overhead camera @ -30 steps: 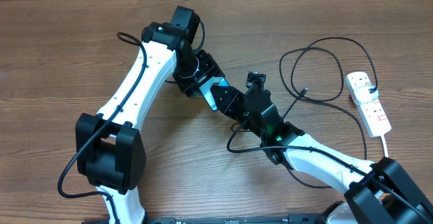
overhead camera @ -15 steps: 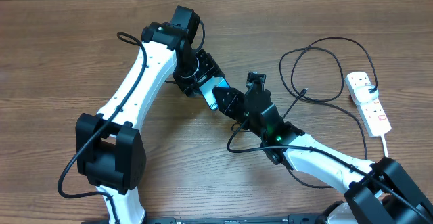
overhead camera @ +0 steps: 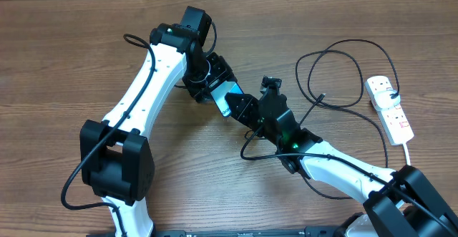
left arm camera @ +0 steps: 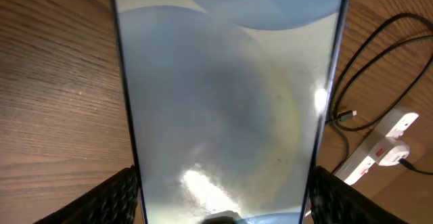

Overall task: Plug charger to phone and switch on socket
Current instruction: 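Close the right gripper on the phone's side edge, then open the left gripper and pull it back from the phone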

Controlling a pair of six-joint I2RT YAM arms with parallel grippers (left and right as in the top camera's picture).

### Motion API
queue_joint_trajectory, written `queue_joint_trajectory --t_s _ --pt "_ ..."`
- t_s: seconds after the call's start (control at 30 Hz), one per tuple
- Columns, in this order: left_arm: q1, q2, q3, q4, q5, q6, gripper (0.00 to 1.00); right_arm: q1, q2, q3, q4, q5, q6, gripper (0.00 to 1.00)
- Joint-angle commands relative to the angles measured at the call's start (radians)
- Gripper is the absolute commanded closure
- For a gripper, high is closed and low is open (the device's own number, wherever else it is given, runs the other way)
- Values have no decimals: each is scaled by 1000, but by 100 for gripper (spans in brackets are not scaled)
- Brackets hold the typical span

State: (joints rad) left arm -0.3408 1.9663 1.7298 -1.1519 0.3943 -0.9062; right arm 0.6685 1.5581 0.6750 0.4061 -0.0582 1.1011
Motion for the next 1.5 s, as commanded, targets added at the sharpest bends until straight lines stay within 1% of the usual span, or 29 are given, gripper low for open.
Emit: queue_joint_trajectory --t_s 0.0,0.07,0.1,0.27,0.43,0.6,0.73,0.9,1.0,1.27,1.47 --pt "-12 5 27 5 24 13 16 11 2 18 7 -41 -27 96" --pt "-6 5 27 19 26 24 3 11 2 18 4 -40 -27 96" --pt "-2 5 27 29 26 40 0 11 2 18 4 -41 -27 96" --pt "49 -2 40 34 34 130 1 10 2 18 -2 -40 -11 96" --pt "139 -45 68 -14 33 246 0 9 2 18 -11 -40 87 96" --pt "238 -147 71 -69 11 360 0 9 2 18 -10 -40 189 96" --pt "295 -235 71 -109 -45 413 0 9 2 18 8 -42 212 96" --pt "313 -326 71 -147 -142 438 1 7 2 18 56 -64 212 96" --pt "312 -369 71 -166 -197 452 0 -17 2 18 78 -115 214 96" --pt "312 -418 71 -172 -203 464 1 -146 2 18 87 -331 344 96" --pt "312 -417 70 -180 -202 403 0 -174 2 18 87 -408 448 96"
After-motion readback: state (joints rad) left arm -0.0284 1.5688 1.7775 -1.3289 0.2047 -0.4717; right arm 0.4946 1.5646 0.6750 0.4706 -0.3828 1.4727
